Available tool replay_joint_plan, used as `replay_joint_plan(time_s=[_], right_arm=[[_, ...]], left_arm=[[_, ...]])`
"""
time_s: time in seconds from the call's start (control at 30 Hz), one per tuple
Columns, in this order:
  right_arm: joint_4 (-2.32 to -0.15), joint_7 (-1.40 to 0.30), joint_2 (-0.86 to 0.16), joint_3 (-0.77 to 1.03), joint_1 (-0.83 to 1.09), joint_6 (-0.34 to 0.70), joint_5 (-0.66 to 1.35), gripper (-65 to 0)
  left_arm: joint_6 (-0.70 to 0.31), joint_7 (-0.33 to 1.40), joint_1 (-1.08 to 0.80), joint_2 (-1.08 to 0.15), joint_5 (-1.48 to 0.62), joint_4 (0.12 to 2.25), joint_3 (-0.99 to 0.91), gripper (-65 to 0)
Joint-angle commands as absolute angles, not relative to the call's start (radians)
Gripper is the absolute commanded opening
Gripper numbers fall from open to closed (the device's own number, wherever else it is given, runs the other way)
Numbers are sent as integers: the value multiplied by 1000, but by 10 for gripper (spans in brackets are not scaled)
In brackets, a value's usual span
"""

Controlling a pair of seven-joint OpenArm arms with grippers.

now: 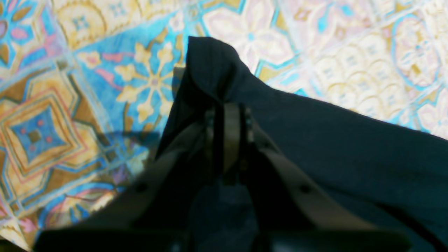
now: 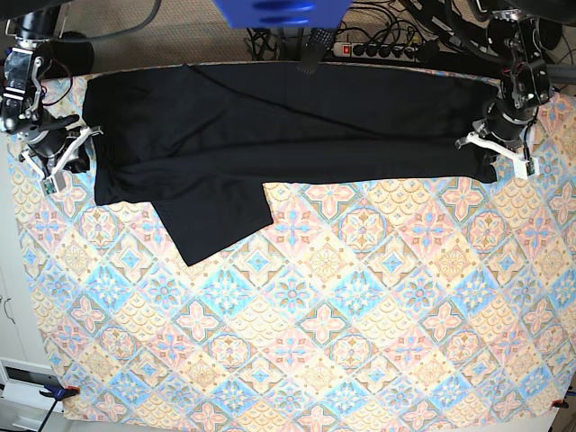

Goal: Fold the T-shirt properly
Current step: 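Grasp the hem corners and fold them up onto the shoulder edge, then release the folded edge and move the right gripper to the sleeve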

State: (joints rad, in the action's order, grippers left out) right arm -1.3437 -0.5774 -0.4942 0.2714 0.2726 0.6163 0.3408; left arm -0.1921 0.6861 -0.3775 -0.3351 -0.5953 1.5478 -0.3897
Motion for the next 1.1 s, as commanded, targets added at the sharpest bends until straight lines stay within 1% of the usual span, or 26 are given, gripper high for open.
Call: replay_joint_plan(time_s=[0.0,0.17,0.37,0.43,0.47,0.53,0.57,0.63,0.67,0.73,0.87,0.93,1.07], right_arm=[[-1362,-559,-515,280,278,621,355,-590],[-1368,-558,-515,278,292,621,354,-590],[-1434,-559,-515,286,305,621,354,-590],[-1454,-559,-515,286,306,621,354,-589],[-1466,-562,-515,286,306,621,354,-583],[-1495,-593,-515,288,305,621,354,-549],[-1515,-611,-515,289,303,621,354,-520],[-1561,-634,-513,312,302,621,354,-465],[-1587,-645,-512,340,300,621,354,-439],[-1624,-668,-510,392,300,621,354,-397],[-1658,-750,-510,412,283,621,355,-344],[-1664,-779,-509,363,214,621,355,-325],[-1661,-826,-509,249,102,621,355,-310]], left_arm=[[-199,668,-374,-351,-599,1547,-375,-650],[-199,668,-374,-352,-599,1512,-360,-650],[-199,670,-401,-351,-601,1518,-352,-650],[-197,671,-401,-352,-601,1518,-348,-617],[-197,687,-403,-352,-601,1518,-351,-580],[-197,763,-406,-354,-604,1520,-360,-481],[-199,803,-406,-360,-611,1521,-374,-433],[-200,846,-404,-361,-615,1549,-394,-369],[-200,848,-414,-360,-615,1572,-397,-361],[-200,848,-417,-360,-616,1618,-400,-366],[-199,848,-430,-332,-668,1673,-498,-363],[-199,849,-429,-317,-716,1701,-558,-362],[-199,849,-427,-315,-806,1730,-565,-362]])
